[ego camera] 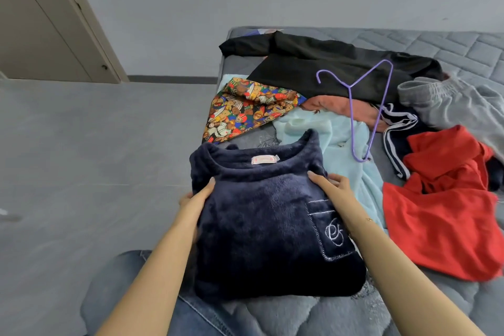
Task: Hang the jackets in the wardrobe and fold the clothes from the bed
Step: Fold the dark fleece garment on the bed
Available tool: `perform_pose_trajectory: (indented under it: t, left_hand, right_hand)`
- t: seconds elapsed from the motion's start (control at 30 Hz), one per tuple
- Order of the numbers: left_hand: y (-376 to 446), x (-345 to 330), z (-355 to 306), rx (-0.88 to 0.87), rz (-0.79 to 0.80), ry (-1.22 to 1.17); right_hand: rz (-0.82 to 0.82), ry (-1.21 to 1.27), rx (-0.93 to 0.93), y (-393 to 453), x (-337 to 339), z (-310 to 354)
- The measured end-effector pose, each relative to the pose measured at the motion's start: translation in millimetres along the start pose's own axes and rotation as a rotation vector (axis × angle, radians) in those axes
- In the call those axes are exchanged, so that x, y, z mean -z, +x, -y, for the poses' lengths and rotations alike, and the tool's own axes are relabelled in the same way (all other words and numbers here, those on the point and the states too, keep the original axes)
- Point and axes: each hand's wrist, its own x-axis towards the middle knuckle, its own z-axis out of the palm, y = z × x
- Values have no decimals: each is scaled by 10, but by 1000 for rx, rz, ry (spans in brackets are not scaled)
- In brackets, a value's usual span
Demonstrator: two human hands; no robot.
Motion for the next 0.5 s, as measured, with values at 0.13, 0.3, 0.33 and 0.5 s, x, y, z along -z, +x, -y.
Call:
perform_pose_trajectory:
  t: [0.13, 0.3, 0.33, 0.5]
  left_hand:
    - [-102, 86, 82, 99, 359, -120]
    - [-143, 161, 151, 137, 548, -113]
    - [-160, 151, 135, 135, 597, -100]
    - [-232, 215, -20, 50, 669, -84]
  right_hand:
    - [87, 28, 72, -227, 22, 15]
    - [194, 33, 6, -538, 144, -245]
    - [242, 33, -40, -564, 137, -251]
    - [273, -21, -10, -544, -99, 155]
